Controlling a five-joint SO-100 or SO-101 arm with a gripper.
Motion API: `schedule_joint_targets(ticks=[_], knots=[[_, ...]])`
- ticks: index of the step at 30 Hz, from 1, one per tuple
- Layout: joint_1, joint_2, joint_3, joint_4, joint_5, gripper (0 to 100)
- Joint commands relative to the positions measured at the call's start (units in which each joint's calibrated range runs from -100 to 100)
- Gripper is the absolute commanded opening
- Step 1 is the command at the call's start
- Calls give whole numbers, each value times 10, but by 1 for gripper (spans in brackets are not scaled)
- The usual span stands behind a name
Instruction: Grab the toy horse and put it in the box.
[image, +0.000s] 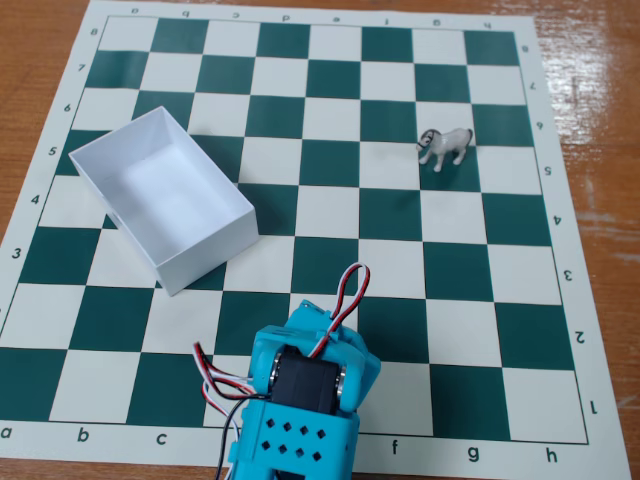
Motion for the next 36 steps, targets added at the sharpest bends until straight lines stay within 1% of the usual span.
schedule_joint_targets(ticks=[1,36], knots=[[-2,-3,4,-13,25,0],[4,-3,4,-1,21,0]])
